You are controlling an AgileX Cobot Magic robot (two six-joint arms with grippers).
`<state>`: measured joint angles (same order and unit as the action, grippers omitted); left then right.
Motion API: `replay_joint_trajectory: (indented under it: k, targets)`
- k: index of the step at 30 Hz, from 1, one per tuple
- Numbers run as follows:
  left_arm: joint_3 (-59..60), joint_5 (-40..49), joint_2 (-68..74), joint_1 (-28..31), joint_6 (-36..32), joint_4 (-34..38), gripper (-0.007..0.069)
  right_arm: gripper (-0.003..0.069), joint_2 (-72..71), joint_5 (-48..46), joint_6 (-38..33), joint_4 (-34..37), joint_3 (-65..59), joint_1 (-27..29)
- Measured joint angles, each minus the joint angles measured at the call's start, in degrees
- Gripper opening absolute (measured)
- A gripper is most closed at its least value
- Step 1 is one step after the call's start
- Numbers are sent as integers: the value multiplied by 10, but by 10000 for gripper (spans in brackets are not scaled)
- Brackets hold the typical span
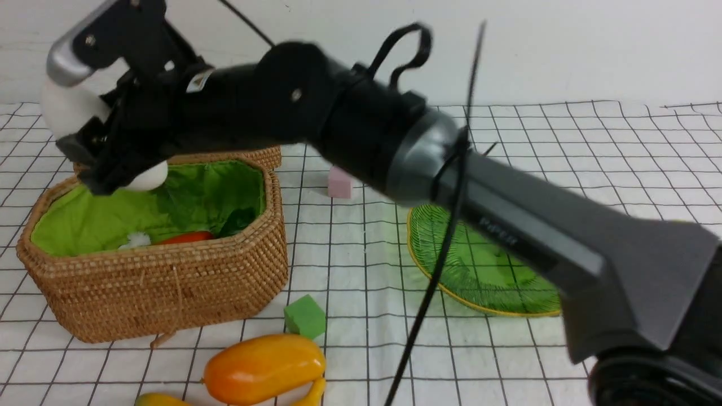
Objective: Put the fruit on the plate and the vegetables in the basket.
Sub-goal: Take a daikon with your right arm and place it on the basket on the left, then grab the mango with your left arm and place it on the right plate
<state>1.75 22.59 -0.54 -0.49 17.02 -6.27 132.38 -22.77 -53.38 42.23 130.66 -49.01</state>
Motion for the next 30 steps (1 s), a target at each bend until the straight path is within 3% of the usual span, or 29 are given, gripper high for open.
replay_joint_trajectory:
  k: [4,6,7,10,15,17,22,23,24,25,30]
  targets:
    - [0,0,0,0,0,0,239,504,36,23,-2,0,-2,-5]
    - [0,0,0,0,0,0,239,549,38,19,-2,-1,-2,-3]
    - [0,0,0,0,0,0,239,616,37,19,-2,-3,-2,-3]
    - [0,0,0,0,0,0,239,672,29,5,-2,-16,-2,0]
    - [0,0,0,0,0,0,239,656,-19,-99,14,-82,-2,11]
    - [0,0,0,0,0,0,239,605,-57,-169,55,-135,-2,21]
    - [0,0,0,0,0,0,239,251,-182,-402,255,-352,1,76]
    - [0,0,0,0,0,0,239,120,-206,-440,299,-397,0,91]
    - [0,0,0,0,0,0,239,90,-213,-451,312,-410,-2,98]
    - [0,0,0,0,0,0,239,15,-245,-478,356,-446,-11,127]
    - [0,0,0,0,0,0,239,-8,-379,-490,409,-461,-118,210]
